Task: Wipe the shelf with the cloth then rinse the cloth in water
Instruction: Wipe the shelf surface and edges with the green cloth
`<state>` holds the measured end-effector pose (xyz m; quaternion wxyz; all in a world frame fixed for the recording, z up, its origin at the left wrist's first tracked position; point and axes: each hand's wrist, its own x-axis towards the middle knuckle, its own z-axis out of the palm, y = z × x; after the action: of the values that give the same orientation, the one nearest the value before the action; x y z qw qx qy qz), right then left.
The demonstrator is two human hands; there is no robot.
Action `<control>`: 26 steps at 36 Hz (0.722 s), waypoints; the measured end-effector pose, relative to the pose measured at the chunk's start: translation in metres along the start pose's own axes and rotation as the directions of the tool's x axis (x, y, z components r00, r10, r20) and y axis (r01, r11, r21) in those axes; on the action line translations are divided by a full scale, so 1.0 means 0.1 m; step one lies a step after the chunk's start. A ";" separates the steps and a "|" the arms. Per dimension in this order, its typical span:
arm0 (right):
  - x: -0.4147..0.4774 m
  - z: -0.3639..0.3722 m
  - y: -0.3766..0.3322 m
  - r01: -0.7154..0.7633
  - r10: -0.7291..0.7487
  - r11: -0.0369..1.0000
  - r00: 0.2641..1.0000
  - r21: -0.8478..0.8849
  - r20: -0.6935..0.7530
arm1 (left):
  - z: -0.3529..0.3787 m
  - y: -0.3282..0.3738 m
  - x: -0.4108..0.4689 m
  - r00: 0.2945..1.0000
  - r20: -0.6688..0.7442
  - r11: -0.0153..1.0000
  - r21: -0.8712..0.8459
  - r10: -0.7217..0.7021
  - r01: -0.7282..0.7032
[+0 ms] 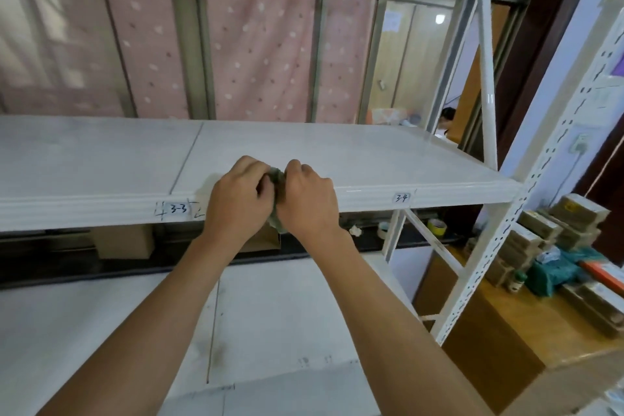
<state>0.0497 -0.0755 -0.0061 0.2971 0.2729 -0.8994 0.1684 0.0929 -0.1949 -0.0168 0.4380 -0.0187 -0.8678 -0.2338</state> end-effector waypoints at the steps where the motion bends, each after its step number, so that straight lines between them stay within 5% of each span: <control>1: 0.01 0.02 -0.09 0.015 -0.015 1.000 1.000 0.012 0.004 | -0.06 -0.04 -0.01 1.000 0.001 1.000 -0.004 -0.003 0.003; 16: 0.10 0.27 -1.13 0.151 -0.155 0.939 0.988 0.308 -0.013 | -0.94 -0.73 -0.17 0.976 -0.130 0.984 -0.060 -0.174 0.168; 20: 0.15 0.24 -1.19 0.069 -0.150 0.795 0.985 0.603 0.085 | -1.24 -0.91 -0.17 0.966 -0.199 0.985 -0.095 -0.164 0.147; 26: 0.23 0.11 -1.06 0.018 -0.017 0.757 1.000 0.653 -0.007 | -1.64 -1.21 -0.20 0.958 -0.223 0.980 -0.125 -0.182 0.157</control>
<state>0.0914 -0.1736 0.0150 0.1852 0.3677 -0.7818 0.4683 0.1996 -0.3682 0.0033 0.5135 0.0600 -0.7953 -0.3166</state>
